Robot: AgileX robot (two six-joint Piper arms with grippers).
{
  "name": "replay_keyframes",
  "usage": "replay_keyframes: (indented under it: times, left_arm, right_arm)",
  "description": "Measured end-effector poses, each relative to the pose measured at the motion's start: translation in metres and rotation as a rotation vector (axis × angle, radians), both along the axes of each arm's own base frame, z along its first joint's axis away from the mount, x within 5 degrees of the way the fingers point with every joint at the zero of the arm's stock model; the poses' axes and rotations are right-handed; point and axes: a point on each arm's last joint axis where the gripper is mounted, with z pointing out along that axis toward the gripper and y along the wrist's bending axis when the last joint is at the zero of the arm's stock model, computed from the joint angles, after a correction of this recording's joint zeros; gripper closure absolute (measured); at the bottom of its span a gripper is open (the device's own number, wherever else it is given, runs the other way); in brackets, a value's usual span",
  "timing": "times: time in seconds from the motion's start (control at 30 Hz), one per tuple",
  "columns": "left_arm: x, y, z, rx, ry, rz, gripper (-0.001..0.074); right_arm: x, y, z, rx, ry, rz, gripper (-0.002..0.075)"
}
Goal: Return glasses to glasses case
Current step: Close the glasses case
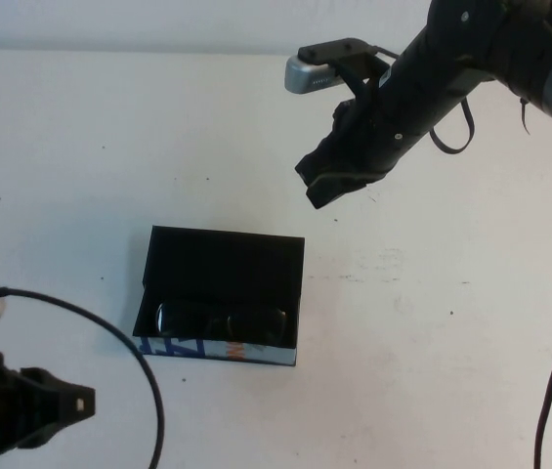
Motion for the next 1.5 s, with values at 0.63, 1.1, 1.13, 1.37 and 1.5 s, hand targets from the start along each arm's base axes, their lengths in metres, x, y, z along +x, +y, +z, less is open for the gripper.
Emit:
replay_keyframes:
  times: [0.63, 1.1, 1.13, 1.37, 1.5]
  left_arm:
    - [0.076, -0.025, -0.084, -0.198, 0.017, -0.143, 0.0738]
    - [0.086, -0.026, -0.102, -0.202, 0.017, -0.150, 0.0738]
    - [0.086, -0.026, -0.102, -0.202, 0.017, -0.149, 0.0738]
    - [0.086, -0.026, -0.102, -0.203, 0.015, -0.150, 0.0738]
    - [0.086, -0.026, -0.102, -0.202, 0.014, -0.152, 0.0738]
  right_arm:
    - [0.048, 0.020, -0.019, 0.105, 0.026, -0.032, 0.0737]
    - [0.083, 0.026, -0.078, 0.185, 0.134, -0.073, 0.0737]
    - [0.084, 0.027, -0.083, 0.183, 0.139, -0.074, 0.0737]
    - [0.087, 0.029, -0.102, 0.179, 0.180, -0.073, 0.0737]
    - [0.087, 0.029, -0.107, 0.175, 0.195, -0.070, 0.0737]
